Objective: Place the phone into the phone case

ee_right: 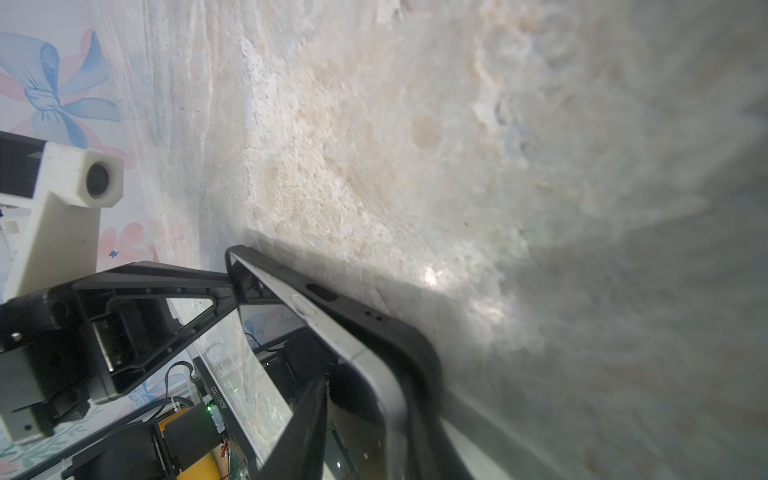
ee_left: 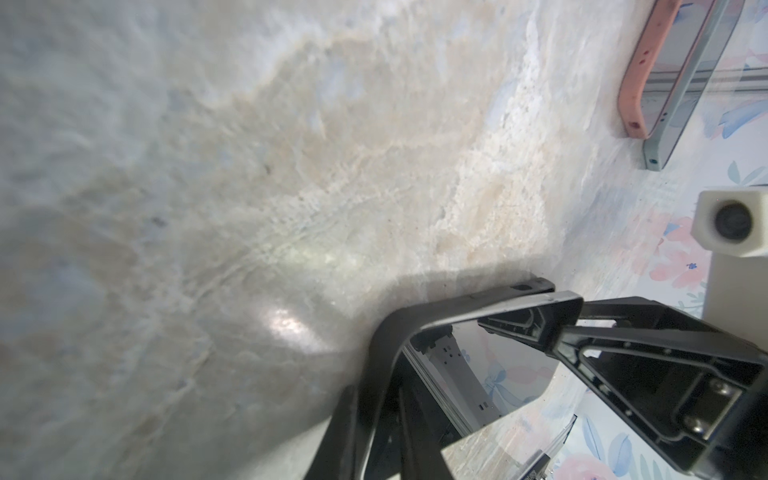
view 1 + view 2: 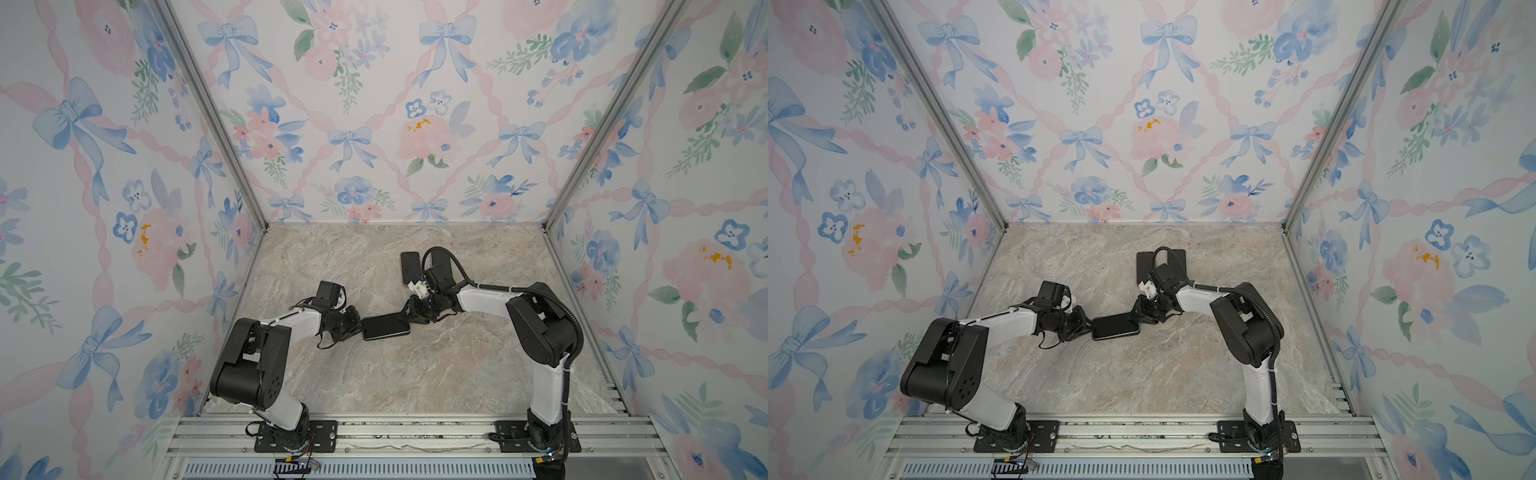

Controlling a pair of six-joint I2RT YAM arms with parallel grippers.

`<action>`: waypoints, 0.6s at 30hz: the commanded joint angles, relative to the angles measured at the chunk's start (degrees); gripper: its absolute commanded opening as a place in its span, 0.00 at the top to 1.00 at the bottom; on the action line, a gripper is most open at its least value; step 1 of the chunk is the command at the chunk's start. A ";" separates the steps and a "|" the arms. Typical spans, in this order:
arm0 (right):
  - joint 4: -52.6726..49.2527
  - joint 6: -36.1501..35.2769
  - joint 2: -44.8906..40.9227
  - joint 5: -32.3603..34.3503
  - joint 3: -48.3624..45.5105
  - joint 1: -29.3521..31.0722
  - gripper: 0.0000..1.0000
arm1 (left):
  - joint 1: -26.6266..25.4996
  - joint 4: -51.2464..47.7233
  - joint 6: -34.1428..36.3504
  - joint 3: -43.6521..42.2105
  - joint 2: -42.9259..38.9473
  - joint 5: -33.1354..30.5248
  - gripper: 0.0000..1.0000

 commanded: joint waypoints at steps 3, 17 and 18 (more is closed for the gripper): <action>-12.25 -4.64 -2.69 6.66 3.00 1.31 0.61 | -0.28 -1.99 1.78 -1.80 -0.67 2.47 0.78; -16.84 -7.29 -6.02 12.14 4.84 2.43 0.36 | -0.57 -3.61 5.16 -2.53 -4.96 3.05 0.75; -17.11 -7.35 -6.09 12.18 5.09 2.46 0.36 | -0.76 -3.62 5.34 -2.44 -5.22 3.21 0.75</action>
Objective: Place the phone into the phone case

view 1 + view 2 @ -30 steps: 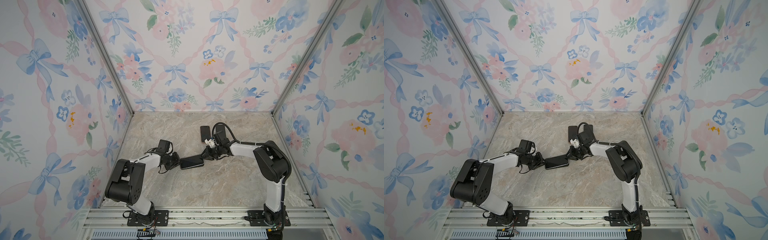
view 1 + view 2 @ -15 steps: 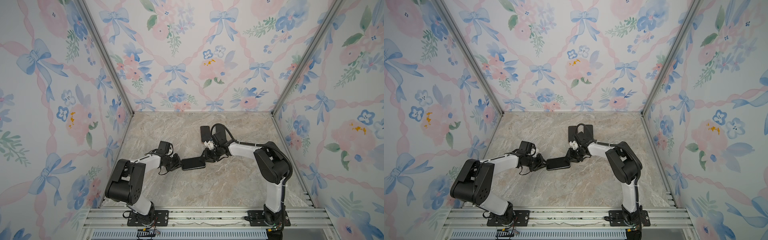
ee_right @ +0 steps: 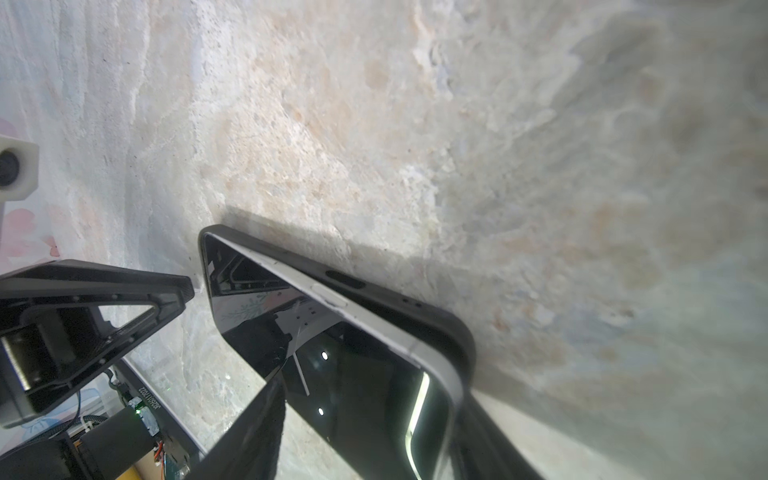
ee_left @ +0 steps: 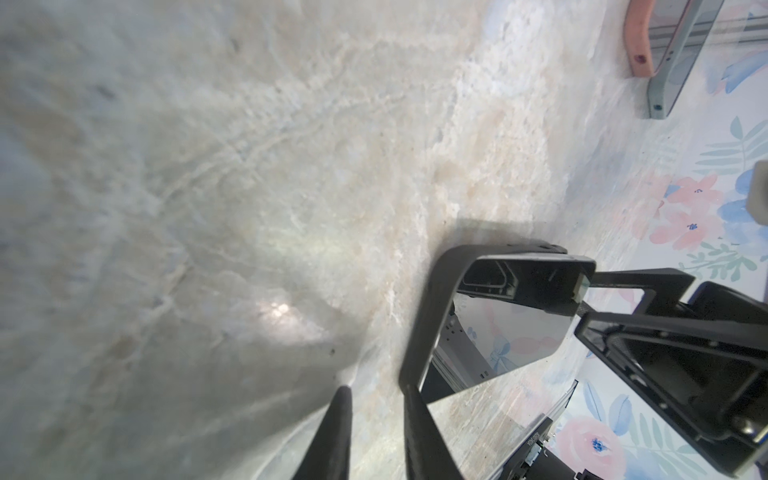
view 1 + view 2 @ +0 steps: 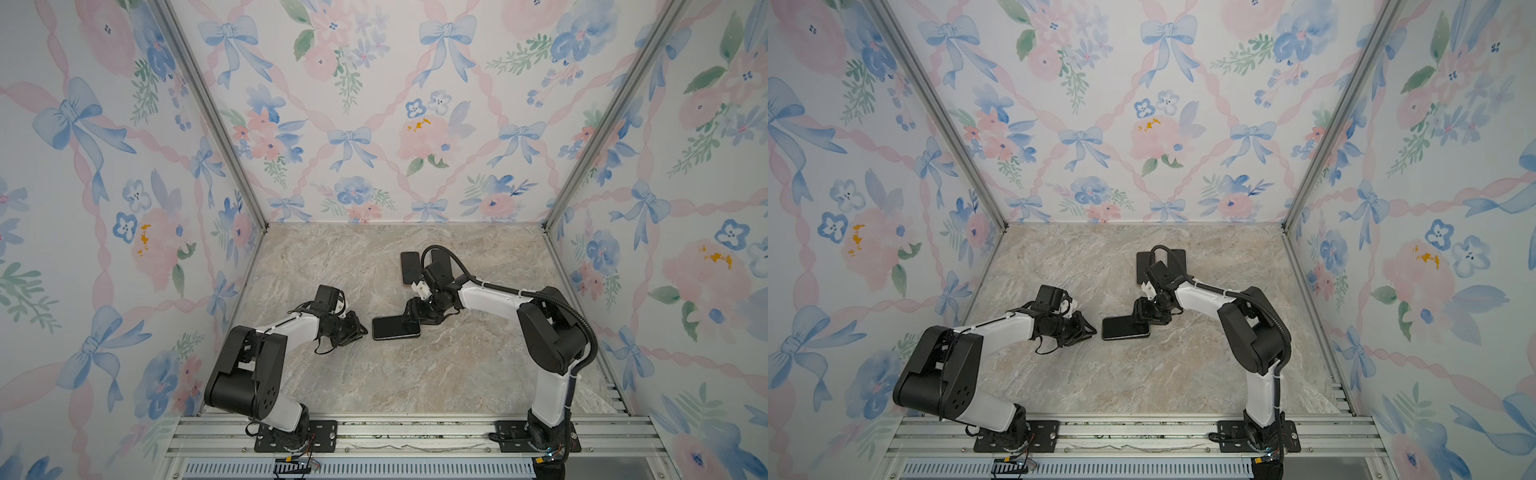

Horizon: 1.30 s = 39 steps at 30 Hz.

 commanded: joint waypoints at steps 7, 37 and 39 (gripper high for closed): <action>-14.77 -3.90 1.24 9.69 8.83 2.57 0.33 | -1.52 -1.58 1.98 -0.06 -0.66 2.42 0.74; -6.59 -2.23 -5.86 8.08 -0.96 3.47 0.38 | -5.31 -2.64 2.36 4.56 4.83 -1.05 0.78; -6.29 -2.21 -5.87 7.91 -1.09 3.35 0.38 | -5.31 -2.67 2.29 4.47 4.95 -1.32 0.78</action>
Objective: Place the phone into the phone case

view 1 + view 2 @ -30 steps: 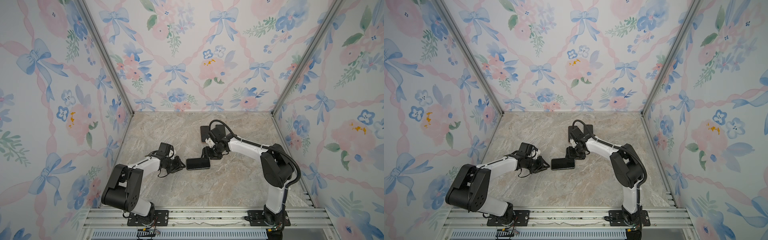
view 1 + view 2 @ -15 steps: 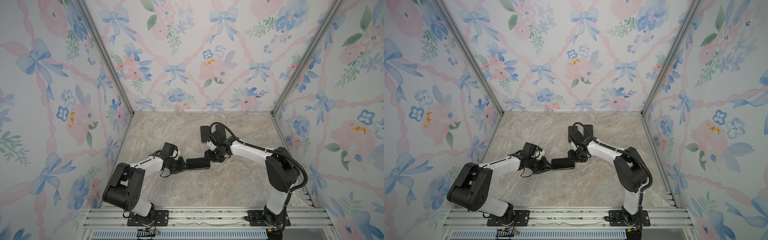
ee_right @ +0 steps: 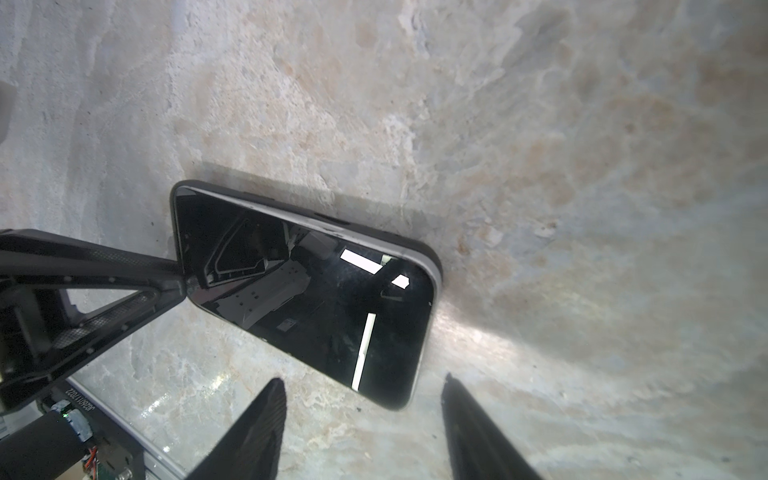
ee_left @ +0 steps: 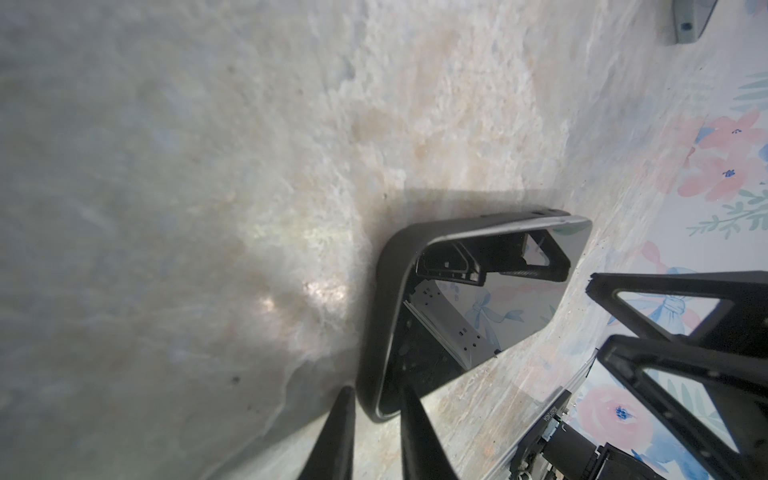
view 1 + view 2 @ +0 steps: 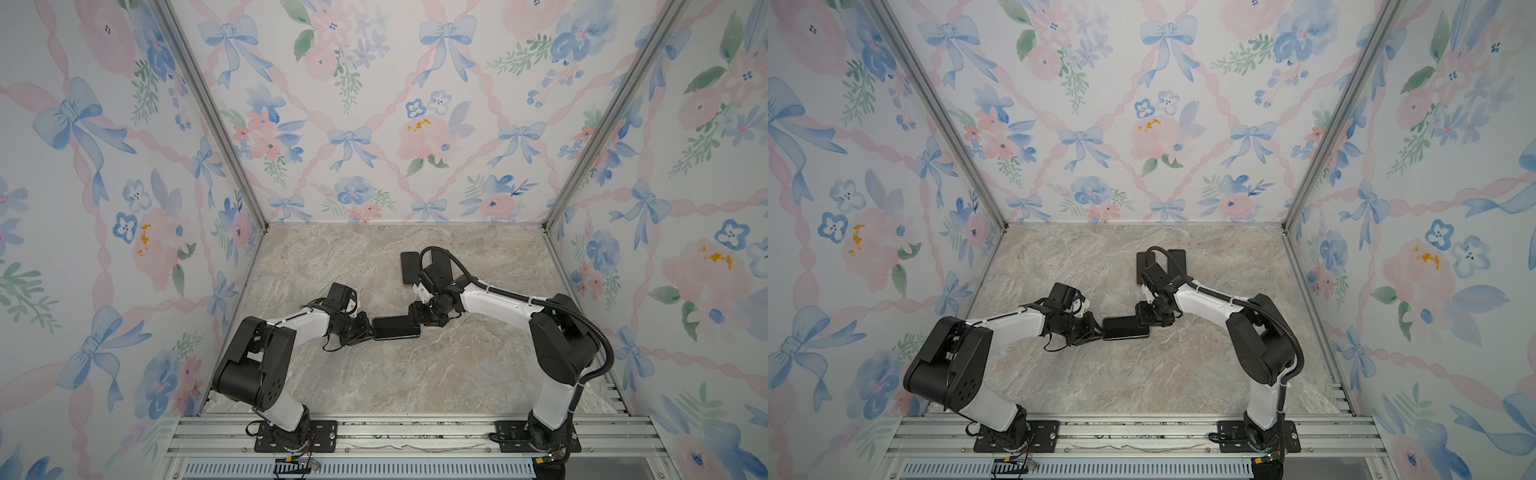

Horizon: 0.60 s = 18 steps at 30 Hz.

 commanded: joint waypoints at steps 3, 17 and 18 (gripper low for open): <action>0.90 0.62 -1.32 -0.95 -1.14 0.20 0.38 | -0.07 -1.51 0.85 0.82 1.40 -0.92 0.79; 2.19 1.55 -1.45 -2.26 -1.84 -0.05 0.39 | -0.88 -1.47 0.25 0.30 1.40 -1.22 0.90; 2.11 1.59 -1.73 -2.12 -2.02 -0.06 0.40 | -0.86 -1.58 0.31 0.25 1.21 -1.35 0.90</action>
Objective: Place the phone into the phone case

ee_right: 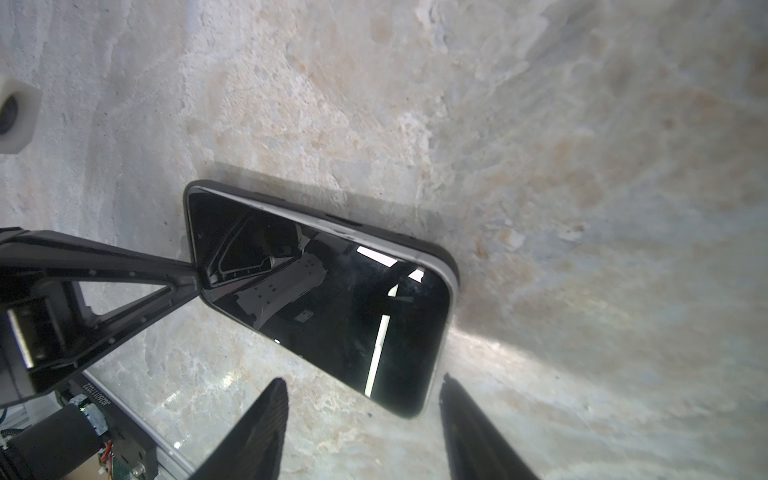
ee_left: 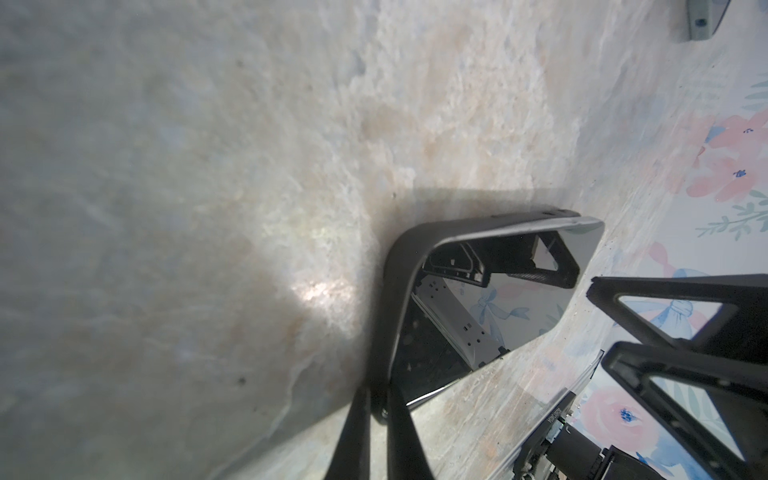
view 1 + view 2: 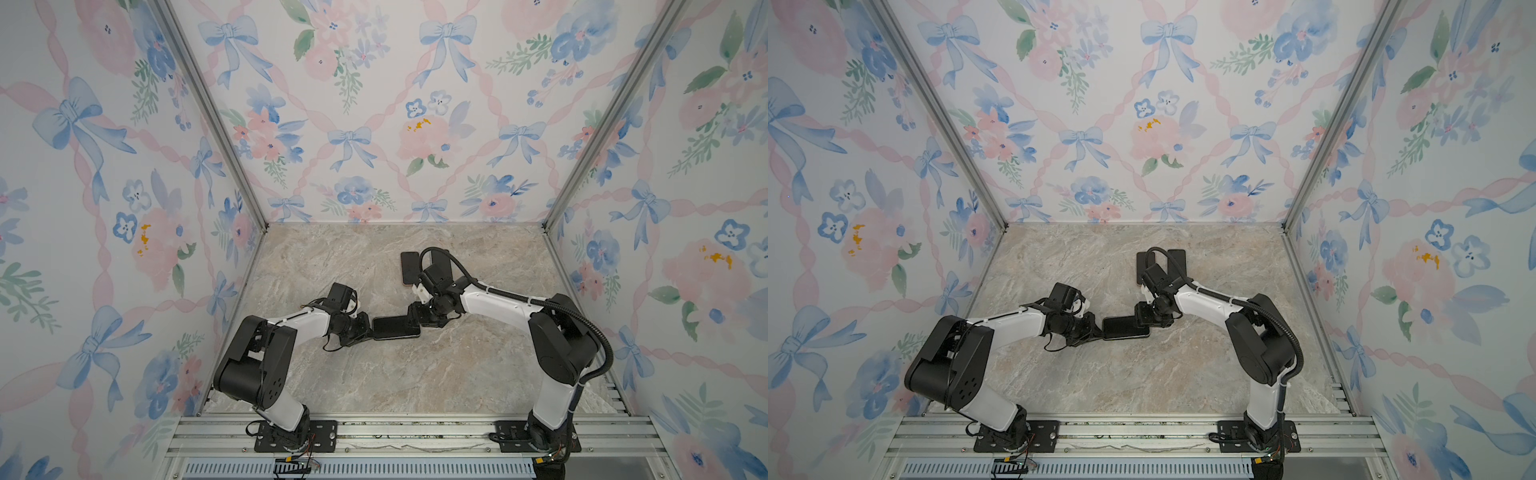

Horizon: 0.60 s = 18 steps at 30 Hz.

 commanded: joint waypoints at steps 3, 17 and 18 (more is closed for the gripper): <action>-0.51 -0.06 -3.29 1.42 -2.25 -0.13 0.41 | -0.48 -1.53 0.79 -0.09 -0.36 -1.37 0.89; 10.13 -7.27 -8.15 -1.36 -11.63 -2.02 0.60 | 1.90 -2.69 5.74 3.82 -2.93 0.48 0.72; 10.29 -7.06 -7.87 -1.24 -11.75 -2.02 0.60 | 1.90 -2.71 5.64 4.00 -2.67 0.34 0.72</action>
